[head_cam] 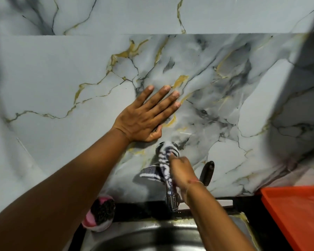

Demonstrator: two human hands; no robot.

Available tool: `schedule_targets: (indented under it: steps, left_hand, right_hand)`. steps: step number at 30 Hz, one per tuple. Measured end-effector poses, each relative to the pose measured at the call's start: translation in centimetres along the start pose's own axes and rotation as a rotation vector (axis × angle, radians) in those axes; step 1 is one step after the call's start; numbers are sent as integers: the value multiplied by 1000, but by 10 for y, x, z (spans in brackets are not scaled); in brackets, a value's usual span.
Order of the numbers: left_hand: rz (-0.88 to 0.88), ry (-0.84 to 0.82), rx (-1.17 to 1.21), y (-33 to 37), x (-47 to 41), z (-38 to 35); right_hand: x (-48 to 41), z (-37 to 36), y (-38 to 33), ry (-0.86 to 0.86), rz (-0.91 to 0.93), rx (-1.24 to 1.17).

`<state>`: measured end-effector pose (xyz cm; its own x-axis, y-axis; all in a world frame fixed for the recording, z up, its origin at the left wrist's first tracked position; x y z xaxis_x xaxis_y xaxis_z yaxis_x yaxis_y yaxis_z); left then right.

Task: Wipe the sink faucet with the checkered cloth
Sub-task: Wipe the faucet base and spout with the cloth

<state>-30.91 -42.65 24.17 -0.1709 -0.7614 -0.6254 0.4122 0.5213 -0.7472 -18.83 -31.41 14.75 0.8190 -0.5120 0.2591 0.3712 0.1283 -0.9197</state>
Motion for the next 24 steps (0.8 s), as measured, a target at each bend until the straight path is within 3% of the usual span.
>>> schedule_targets:
  steps: [4,8,16,21,24]
  left_hand:
    - [1,2,-28,1,0,-2]
    - [-2,-9,-35,0,2,-5]
    - [-11,-36,-88,2,4,-9]
    - [-20,-53,-103,-3,-2,-7]
    - [-12,-50,-98,-1,2,-7]
  right_hand:
    - [-11,6,27,-483,-275,-735]
    - [-31,-11,30,-615,-390,-1021]
    - [-9,8,84,-633,-284,-841]
    - [-25,4,39,-611,-251,-881]
    - [-18,3,52,-670,-231,-848]
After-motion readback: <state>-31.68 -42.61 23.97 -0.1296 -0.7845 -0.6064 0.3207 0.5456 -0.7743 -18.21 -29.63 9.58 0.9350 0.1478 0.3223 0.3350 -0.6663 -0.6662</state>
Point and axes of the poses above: each hand's wrist, its own x-axis away from the middle knuckle, its own z-axis out of the back of the hand, y = z × x, the point moved 2 cm from there along -x, towards the middle knuckle, and after that the axes turned 6 degrees about y, right-handed, at the moved point
